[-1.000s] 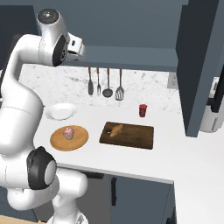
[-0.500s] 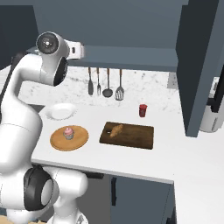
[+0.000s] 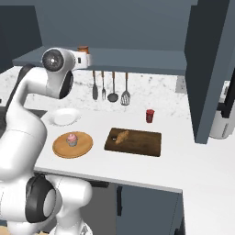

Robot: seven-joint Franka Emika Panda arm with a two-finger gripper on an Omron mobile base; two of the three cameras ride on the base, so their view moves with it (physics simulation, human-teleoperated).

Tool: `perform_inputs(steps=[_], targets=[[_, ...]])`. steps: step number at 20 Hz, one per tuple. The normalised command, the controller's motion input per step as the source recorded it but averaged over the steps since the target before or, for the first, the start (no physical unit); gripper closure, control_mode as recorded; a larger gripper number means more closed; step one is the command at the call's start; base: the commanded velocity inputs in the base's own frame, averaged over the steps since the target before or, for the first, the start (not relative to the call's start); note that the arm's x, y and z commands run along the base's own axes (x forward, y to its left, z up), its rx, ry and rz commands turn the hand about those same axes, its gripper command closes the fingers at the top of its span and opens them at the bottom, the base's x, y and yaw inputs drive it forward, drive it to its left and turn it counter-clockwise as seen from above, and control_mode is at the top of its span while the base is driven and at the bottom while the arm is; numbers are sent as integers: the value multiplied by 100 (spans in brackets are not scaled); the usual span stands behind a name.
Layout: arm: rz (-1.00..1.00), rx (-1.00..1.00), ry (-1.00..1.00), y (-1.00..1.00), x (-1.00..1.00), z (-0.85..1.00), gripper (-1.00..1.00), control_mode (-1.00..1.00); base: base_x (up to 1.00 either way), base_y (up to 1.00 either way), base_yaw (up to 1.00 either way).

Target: From the different types of pastries on the counter, select a croissant and place it on the cutting board. Then retrieve a jar of jam from the cabinet and place it alongside the croissant on the cutting board.

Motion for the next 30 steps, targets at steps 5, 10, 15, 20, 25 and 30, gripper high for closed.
perform_inputs(steps=[5, 10, 15, 20, 25, 30], targets=[[-10, -2, 0, 0, 33, 2, -100, -100, 0, 0, 0], [-1, 0, -1, 1, 1, 0, -100, -100, 0, 0, 0], [0, -1, 0, 10, 47, 1, -100, -100, 0, 0, 0], [0, -5, 0, 21, 64, 3, -100, -100, 0, 0, 0], [0, 0, 0, 1, 33, 12, -100, -100, 0, 0, 0], [0, 0, 0, 0, 0, 0, -100, -100, 0, 0, 0]])
